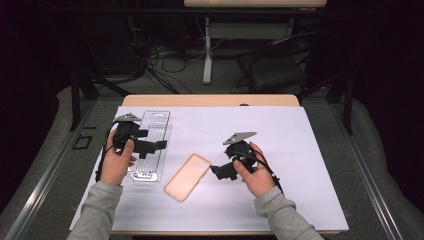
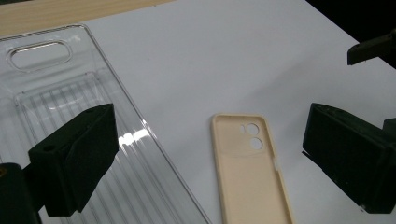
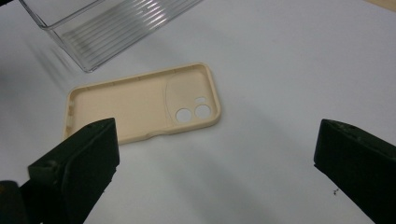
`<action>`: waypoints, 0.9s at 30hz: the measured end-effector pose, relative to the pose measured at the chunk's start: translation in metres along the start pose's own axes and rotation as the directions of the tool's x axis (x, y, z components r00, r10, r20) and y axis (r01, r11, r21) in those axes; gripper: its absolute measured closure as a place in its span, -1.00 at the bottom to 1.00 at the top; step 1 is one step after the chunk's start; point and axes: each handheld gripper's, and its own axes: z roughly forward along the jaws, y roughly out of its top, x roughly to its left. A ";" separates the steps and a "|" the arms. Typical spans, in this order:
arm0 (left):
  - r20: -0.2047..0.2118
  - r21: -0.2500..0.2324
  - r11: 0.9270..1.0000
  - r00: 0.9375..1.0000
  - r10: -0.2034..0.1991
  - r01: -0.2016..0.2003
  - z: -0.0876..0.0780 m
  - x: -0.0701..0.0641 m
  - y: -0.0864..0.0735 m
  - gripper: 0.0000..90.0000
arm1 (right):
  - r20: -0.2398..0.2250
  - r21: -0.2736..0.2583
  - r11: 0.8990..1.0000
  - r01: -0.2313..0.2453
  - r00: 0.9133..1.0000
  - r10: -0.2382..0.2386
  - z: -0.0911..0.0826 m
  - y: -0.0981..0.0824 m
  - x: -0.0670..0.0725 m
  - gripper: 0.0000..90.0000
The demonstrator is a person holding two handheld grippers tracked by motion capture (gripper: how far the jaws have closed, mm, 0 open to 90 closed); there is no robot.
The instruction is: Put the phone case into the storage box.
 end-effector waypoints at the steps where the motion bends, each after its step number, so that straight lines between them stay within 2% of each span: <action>1: -0.005 -0.006 1.000 1.000 -0.001 0.001 0.000 -0.001 0.000 -0.92 | 0.001 0.005 1.000 0.004 1.000 -0.004 0.001 0.002 0.001 -1.00; 8: -0.010 -0.007 0.999 0.999 0.046 -0.046 -0.002 -0.006 -0.002 -0.92 | -0.016 0.021 1.000 0.006 1.000 -0.006 0.009 0.014 0.002 -1.00; 15: 0.003 0.006 0.998 0.998 0.069 -0.069 -0.004 -0.008 -0.005 -0.92 | -0.025 0.051 0.998 0.036 0.999 -0.035 0.022 0.020 0.003 -1.00; 20: 0.011 -0.009 0.996 0.996 0.091 -0.091 -0.009 -0.011 -0.006 -0.88 | -0.032 0.071 0.995 0.063 0.998 -0.061 0.032 0.022 0.004 -0.99; 23: 0.004 -0.010 0.996 0.996 0.090 -0.090 -0.010 -0.011 -0.007 -0.85 | -0.034 0.101 0.992 0.080 0.996 -0.077 0.038 0.023 0.005 -0.91; 27: -0.006 -0.001 0.995 0.995 0.100 -0.100 -0.010 -0.009 -0.008 -0.79 | -0.042 0.109 0.990 0.084 0.996 -0.080 0.045 0.026 0.003 -0.68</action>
